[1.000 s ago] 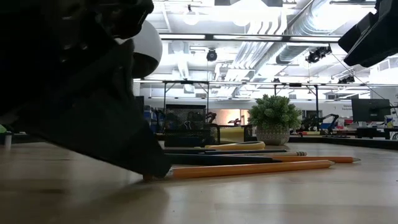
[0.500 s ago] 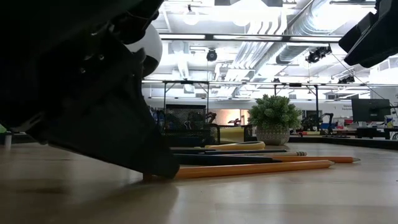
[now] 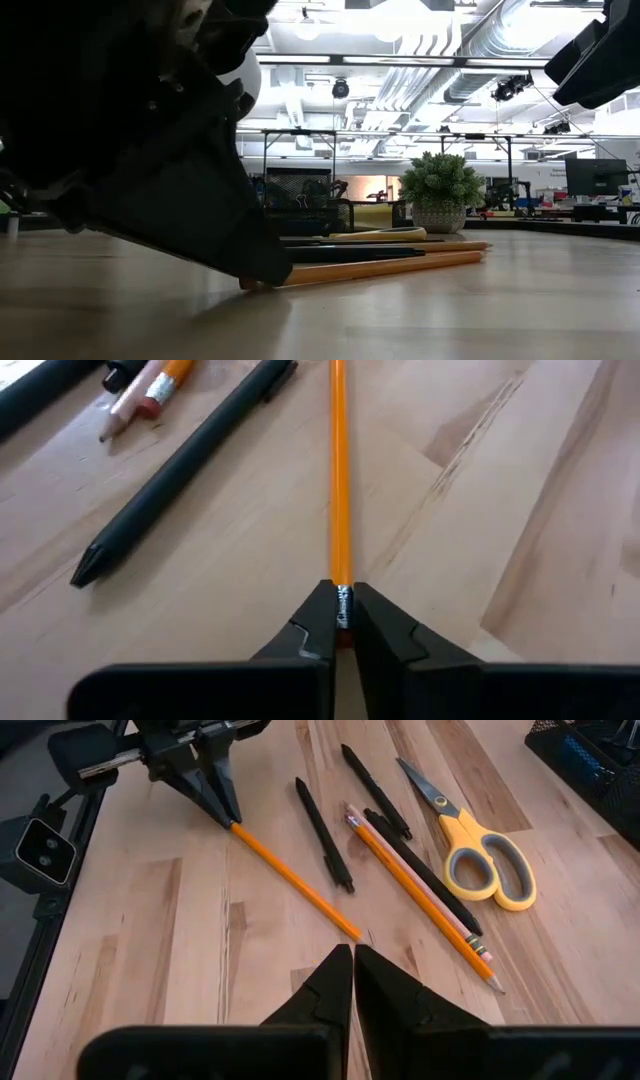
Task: Pick and place office supplies into organizer
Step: Put the bottom orange pencil into the desk organizer
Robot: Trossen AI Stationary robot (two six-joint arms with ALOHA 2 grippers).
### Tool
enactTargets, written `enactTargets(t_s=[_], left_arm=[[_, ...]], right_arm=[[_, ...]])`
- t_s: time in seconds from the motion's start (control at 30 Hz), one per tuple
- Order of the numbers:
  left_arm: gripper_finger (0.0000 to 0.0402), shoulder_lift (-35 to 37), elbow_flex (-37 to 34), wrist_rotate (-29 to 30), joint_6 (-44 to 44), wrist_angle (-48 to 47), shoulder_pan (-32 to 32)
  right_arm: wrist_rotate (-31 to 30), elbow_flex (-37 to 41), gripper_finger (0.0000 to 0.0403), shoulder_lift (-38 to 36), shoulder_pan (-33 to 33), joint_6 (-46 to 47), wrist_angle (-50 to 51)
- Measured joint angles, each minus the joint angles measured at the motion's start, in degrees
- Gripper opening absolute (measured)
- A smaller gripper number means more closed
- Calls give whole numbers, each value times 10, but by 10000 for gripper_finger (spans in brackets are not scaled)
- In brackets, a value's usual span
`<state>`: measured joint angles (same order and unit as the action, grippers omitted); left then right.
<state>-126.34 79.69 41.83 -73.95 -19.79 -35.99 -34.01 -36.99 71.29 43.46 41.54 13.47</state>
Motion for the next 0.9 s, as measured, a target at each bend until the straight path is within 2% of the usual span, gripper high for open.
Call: enactTargets(t_s=[0.23,0.57,0.9], left_arm=[[13,17,-1,-3,5,-2,-7],[8,20,21,32,7,-11,-12],[3,20,52,70,54,-15,-12]], right_arm=[[-2,0,13,0,0,-6,1],[9,0,13,0,0,4,-15],[29,0,18,0,1,24,-17]])
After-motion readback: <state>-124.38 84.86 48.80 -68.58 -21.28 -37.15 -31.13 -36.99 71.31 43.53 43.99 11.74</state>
